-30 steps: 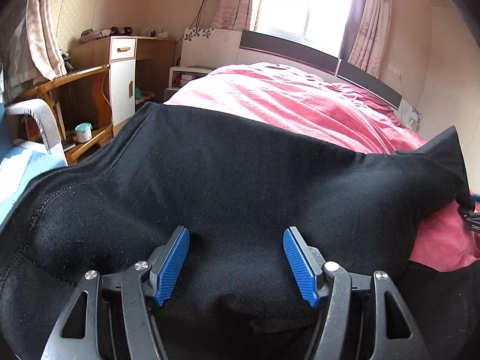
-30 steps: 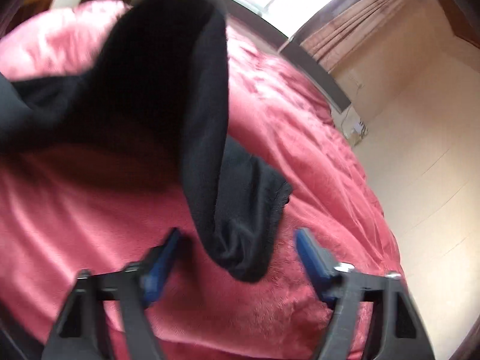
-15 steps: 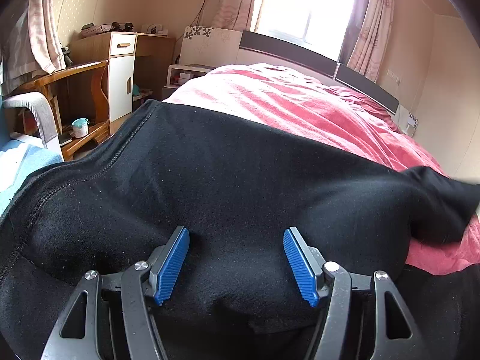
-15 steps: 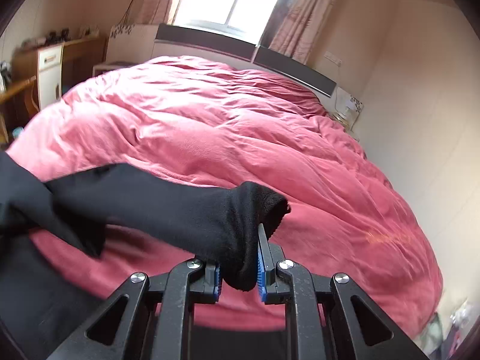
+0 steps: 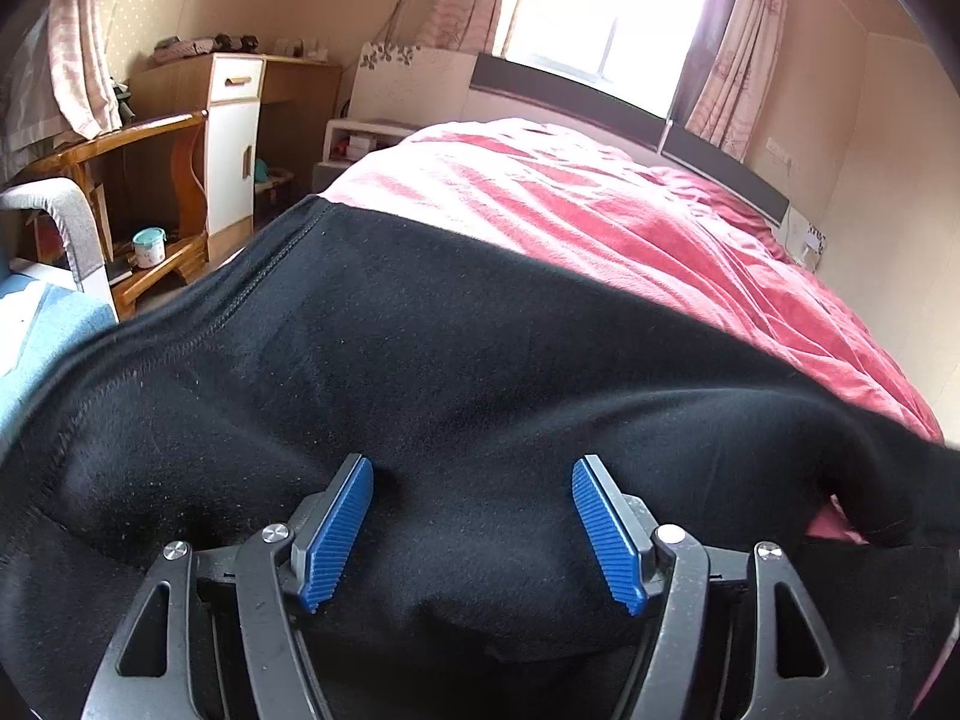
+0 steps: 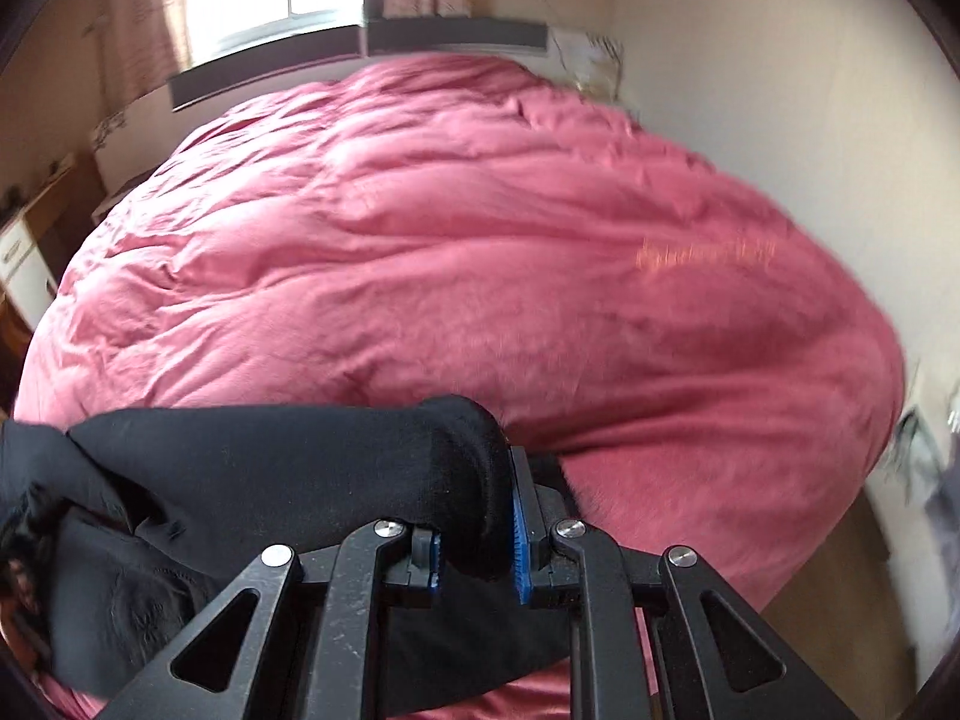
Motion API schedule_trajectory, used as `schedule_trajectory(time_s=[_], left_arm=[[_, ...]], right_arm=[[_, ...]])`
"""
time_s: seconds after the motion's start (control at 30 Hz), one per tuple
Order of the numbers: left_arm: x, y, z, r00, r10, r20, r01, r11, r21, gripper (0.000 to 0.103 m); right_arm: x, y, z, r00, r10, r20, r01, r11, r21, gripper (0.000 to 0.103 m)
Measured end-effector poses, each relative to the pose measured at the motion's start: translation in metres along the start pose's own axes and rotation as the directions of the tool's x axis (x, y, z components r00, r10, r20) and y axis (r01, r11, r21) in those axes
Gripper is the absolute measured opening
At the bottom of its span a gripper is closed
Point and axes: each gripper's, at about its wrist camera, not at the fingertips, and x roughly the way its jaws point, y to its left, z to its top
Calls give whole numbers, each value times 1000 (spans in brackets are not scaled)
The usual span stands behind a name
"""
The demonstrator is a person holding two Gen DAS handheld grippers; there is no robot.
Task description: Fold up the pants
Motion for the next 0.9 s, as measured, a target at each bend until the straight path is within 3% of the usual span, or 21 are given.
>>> schedule_trajectory(time_s=[0.17,0.23,0.3,0.37,0.4,0.43,0.47,0.53,0.57,0.63,0.67,0.8,0.9], left_arm=[[-17,-21,43,980,-199,-22,198,980,-20,69],[-14,-41,67,957,-285,-55,285,959,-8,71],[2,-61,84,928,-342,-146,341,939,-38,71],[31,-89,94,877,-366,-311,365,929,-65,72],[42,-101,96,851,-386,-356,385,920,-77,72],[51,-112,98,829,-402,-389,411,910,-64,72],[62,-130,99,809,-387,-442,436,900,11,72],[73,-150,99,802,-335,-494,459,875,153,71],[81,-156,97,775,-322,-544,486,854,186,71],[88,-157,90,701,-341,-626,555,813,179,71],[89,-156,88,680,-339,-650,580,792,193,71],[79,-155,70,673,-260,-693,619,710,335,71],[73,-162,66,716,-208,-666,594,684,425,68]], right_arm=[[51,0,-21,997,39,-70,-34,996,83,17],[56,-3,-28,997,52,-63,-45,993,108,17],[57,-7,-29,996,63,-58,-56,991,120,17],[55,-11,-30,996,72,-50,-65,990,128,17],[54,-12,-30,996,79,-46,-72,989,130,17],[53,-12,-30,996,84,-43,-78,989,128,17],[53,-12,-28,995,87,-39,-82,989,127,17],[53,-13,-27,995,100,-31,-95,987,132,17],[51,-14,-28,994,106,-27,-101,985,139,17],[51,-15,-28,992,121,-22,-116,982,150,17],[51,-16,-28,991,129,-22,-124,980,153,17],[56,-17,-32,990,138,-28,-132,980,146,17],[60,-19,-35,990,140,-33,-134,979,152,17]])
